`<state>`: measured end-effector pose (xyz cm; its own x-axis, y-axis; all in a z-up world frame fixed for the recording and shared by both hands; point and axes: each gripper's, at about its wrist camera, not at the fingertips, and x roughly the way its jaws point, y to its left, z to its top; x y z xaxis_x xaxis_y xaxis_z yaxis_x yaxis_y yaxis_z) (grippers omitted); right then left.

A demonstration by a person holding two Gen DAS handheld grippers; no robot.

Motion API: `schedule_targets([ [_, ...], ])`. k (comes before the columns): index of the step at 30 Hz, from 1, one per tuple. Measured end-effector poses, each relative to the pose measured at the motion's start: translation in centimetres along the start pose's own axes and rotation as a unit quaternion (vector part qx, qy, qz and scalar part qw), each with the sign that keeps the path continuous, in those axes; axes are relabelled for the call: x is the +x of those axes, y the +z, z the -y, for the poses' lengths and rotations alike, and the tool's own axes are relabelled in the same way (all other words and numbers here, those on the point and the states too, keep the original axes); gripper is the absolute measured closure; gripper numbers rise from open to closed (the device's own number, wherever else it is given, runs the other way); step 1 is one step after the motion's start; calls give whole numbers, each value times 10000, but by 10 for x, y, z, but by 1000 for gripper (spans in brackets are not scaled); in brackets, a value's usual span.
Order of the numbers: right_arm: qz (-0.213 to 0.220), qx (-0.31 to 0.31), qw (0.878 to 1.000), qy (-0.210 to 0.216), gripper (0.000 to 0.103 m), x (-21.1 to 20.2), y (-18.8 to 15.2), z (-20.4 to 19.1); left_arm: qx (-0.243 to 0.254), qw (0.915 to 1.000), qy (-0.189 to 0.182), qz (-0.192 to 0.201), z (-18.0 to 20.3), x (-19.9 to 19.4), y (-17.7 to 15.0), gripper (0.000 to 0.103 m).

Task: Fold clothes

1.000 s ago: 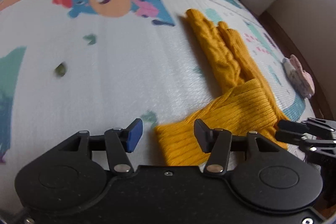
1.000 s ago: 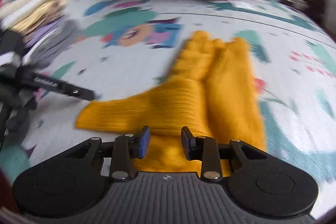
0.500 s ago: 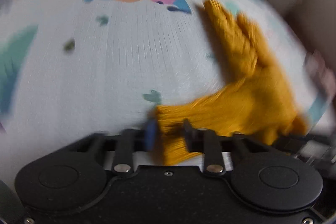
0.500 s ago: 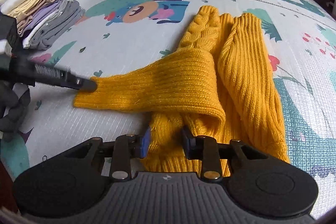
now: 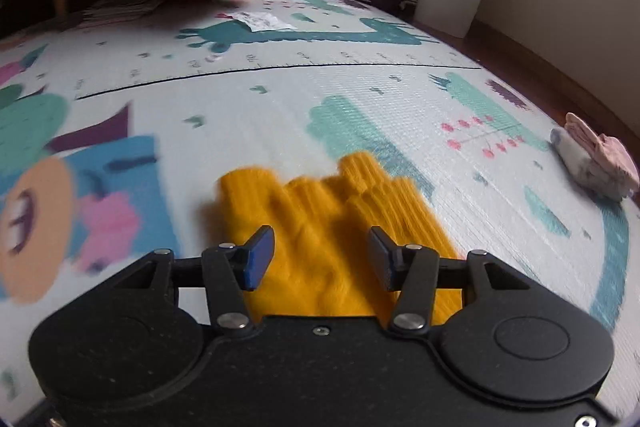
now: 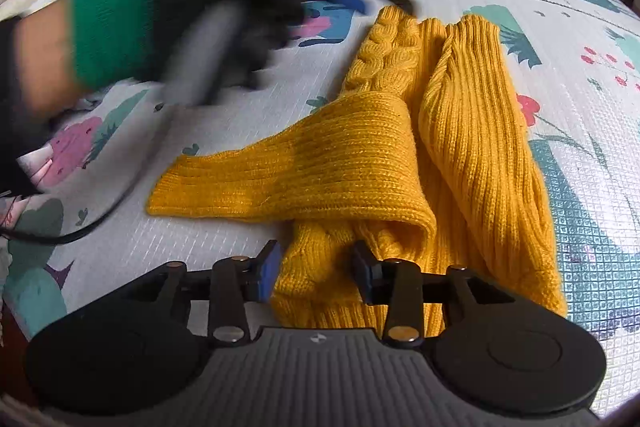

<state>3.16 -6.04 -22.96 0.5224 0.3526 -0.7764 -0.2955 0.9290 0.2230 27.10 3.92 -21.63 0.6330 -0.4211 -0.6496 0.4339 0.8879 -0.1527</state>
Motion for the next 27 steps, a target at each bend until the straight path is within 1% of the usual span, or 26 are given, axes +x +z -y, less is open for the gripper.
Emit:
schedule_targets([
  [1,11,29,10000,22,62,0,0,1,-15,9999,156,25,0,3,-1,54],
  [2,22,54,10000,47,62,0,0,2,-31,9995,313,50,1,6,-2,61],
  [3,33,76,9999,71,61,1,-1,3,-46,9989,469,76,1,9,-3,84],
  [5,44,108,9999,104,61,0,0,4,-77,9968,781,126,2,16,-5,92],
  [6,50,127,9998,120,61,0,0,4,-93,9954,937,151,2,19,-6,94],
  [9,85,174,9997,169,61,-1,-1,6,-139,9904,1357,229,2,25,-7,95],
  [10,104,176,9996,181,61,-2,-2,6,-96,9904,1364,190,3,28,-7,95],
  [13,139,191,9995,189,61,-3,-4,6,165,9929,1180,-55,9,46,-8,95],
  [14,138,186,9996,181,61,-4,-4,5,263,9940,1050,-122,11,51,-7,87],
  [15,135,201,9996,169,61,-5,-3,5,243,9952,934,-166,11,51,-5,76],
  [16,135,217,9996,155,62,-6,-3,5,129,9963,829,-179,10,47,-2,74],
  [18,224,261,9993,111,62,-11,-2,7,-280,9982,521,40,0,30,5,74],
  [19,292,283,9991,92,62,-14,-1,7,-354,9983,428,147,-4,22,7,74],
  [20,354,302,9989,80,63,-17,-1,8,-279,9986,376,230,-5,18,8,74],
  [21,372,307,9988,99,64,-18,-1,9,-201,9990,318,229,-7,21,7,74],
  [22,318,297,9990,119,66,-16,-2,10,-139,9994,264,168,-9,28,6,75],
  [23,257,286,9992,132,70,-14,-3,11,-91,9997,229,-68,-11,40,2,76],
  [24,176,257,9994,119,71,-12,-4,12,49,9996,180,-225,-13,50,-2,76],
  [25,118,192,9997,92,71,-10,-5,11,266,9993,110,-229,-14,55,-5,76],
  [26,81,118,9999,57,72,-10,-5,9,344,9990,91,-276,-14,54,-3,75],
  [27,40,87,10000,20,72,-9,-3,7,320,9988,109,-355,-14,48,2,75],
])
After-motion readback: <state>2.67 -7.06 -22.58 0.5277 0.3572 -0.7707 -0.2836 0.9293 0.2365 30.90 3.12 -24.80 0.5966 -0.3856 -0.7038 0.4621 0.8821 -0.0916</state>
